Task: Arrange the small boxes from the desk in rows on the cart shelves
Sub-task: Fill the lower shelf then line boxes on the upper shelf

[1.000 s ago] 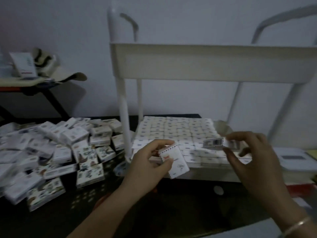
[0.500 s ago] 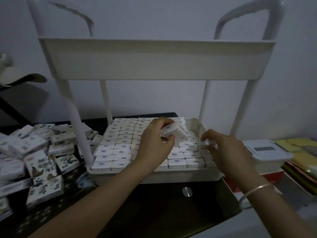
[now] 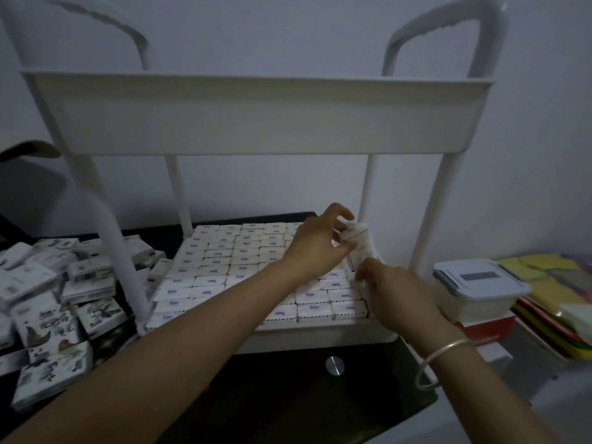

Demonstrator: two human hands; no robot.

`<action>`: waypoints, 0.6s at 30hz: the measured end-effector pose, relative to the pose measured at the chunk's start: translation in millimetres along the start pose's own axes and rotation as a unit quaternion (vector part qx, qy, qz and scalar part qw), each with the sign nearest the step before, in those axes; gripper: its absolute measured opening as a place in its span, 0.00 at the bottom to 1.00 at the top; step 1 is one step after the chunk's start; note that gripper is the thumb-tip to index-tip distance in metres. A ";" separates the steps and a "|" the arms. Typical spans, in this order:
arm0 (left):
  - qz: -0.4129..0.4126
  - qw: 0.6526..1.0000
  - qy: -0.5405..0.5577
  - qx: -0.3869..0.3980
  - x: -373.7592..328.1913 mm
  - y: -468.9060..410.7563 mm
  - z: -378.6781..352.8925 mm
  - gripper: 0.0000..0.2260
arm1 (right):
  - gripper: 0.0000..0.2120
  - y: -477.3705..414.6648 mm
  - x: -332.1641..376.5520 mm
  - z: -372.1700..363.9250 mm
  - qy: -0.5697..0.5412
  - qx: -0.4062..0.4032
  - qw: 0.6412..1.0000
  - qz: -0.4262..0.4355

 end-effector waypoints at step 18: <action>-0.005 0.992 -0.069 0.105 16.4 38.4 -9.8 0.20 | 0.14 35.8 38.6 7.8 -0.132 -0.174 0.969 0.117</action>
Point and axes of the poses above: each hand's wrist, its own y-axis away from the middle knuckle, its own z-axis out of the back of the hand, x = y × z, the point moved 6 cm from there along -y, towards the middle knuckle, and after that the axes turned 9 degrees about x, right-handed, at the moved point
